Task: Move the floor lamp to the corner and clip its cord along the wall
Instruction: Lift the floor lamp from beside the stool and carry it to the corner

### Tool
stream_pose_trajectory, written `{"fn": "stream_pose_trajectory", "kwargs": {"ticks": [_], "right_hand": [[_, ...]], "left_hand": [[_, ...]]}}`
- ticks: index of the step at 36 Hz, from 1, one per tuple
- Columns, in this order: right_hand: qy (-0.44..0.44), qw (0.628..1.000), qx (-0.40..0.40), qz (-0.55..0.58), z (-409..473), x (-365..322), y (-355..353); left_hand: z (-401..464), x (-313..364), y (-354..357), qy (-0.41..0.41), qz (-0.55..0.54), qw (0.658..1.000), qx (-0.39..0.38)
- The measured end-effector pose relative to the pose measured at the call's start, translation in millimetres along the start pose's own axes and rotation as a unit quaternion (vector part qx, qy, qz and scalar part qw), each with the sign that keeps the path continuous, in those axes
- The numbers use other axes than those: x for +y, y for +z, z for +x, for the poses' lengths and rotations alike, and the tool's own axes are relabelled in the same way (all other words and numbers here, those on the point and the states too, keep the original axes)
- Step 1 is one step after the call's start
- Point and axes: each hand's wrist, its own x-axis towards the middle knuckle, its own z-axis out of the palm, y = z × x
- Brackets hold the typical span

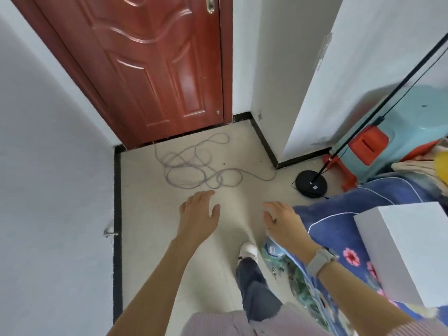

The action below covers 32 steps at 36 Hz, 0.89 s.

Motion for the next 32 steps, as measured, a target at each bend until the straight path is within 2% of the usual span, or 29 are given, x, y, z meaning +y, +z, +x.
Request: {"fn": "stream_pose_trajectory", "kwargs": {"ticks": [5, 12, 19, 24, 32], "right_hand": [[0.049, 0.998, 0.039, -0.003, 85, 29, -14], [0.137, 0.988, 0.059, 0.03, 202, 62, -59], [0.215, 0.969, 0.09, 0.078, 266, 87, -106], [0.297, 0.937, 0.143, 0.114, 296, 112, -134], [0.409, 0.859, 0.253, 0.175, 338, 144, -166]], "left_hand": [[101, 28, 14, 0.051, -0.014, 0.998, -0.034], [246, 84, 15, 0.121, 0.022, 0.988, -0.088], [349, 144, 24, 0.192, 0.007, 0.97, -0.151], [415, 190, 42, 0.272, 0.002, 0.941, -0.202], [513, 269, 78, 0.386, 0.009, 0.881, -0.273]]}}
